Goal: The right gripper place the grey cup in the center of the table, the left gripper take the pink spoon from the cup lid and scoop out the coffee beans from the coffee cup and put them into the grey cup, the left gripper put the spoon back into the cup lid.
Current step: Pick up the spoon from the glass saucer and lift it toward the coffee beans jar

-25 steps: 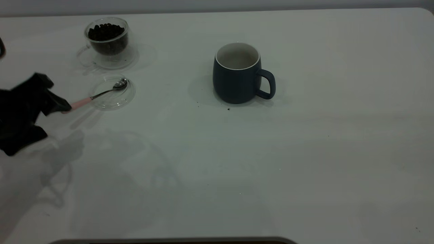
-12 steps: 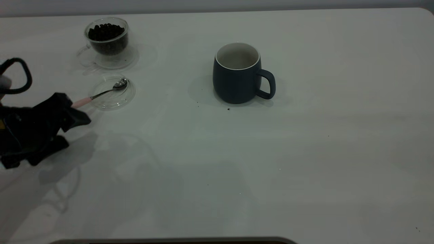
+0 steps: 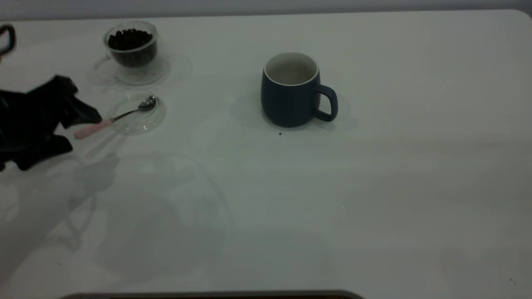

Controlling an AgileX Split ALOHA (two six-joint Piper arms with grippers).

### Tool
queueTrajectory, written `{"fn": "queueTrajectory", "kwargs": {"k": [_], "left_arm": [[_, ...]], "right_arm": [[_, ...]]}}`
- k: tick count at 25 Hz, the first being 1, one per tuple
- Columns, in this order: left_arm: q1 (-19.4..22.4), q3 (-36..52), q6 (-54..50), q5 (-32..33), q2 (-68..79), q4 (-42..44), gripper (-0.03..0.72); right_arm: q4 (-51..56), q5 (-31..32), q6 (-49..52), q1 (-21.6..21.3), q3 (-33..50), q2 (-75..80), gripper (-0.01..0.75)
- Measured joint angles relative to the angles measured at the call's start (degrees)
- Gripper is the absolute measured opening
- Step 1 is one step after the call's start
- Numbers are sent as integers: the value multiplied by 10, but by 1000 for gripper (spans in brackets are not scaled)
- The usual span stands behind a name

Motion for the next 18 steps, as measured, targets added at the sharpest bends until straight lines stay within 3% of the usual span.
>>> {"fn": "queueTrajectory", "kwargs": {"k": [5,9,12,18], "left_arm": [[0,-48,-154,120,-47,178,665],[0,-127,-364,200,-70,443,664],[-2,-189,-554,210,-76,668,664],[-25,-233,-608,181,-76,731,652]], "right_arm": [[0,0,0,0,0,0,590],[0,0,0,0,0,0,590],[0,0,0,0,0,0,590],[0,0,0,0,0,0,590]]}}
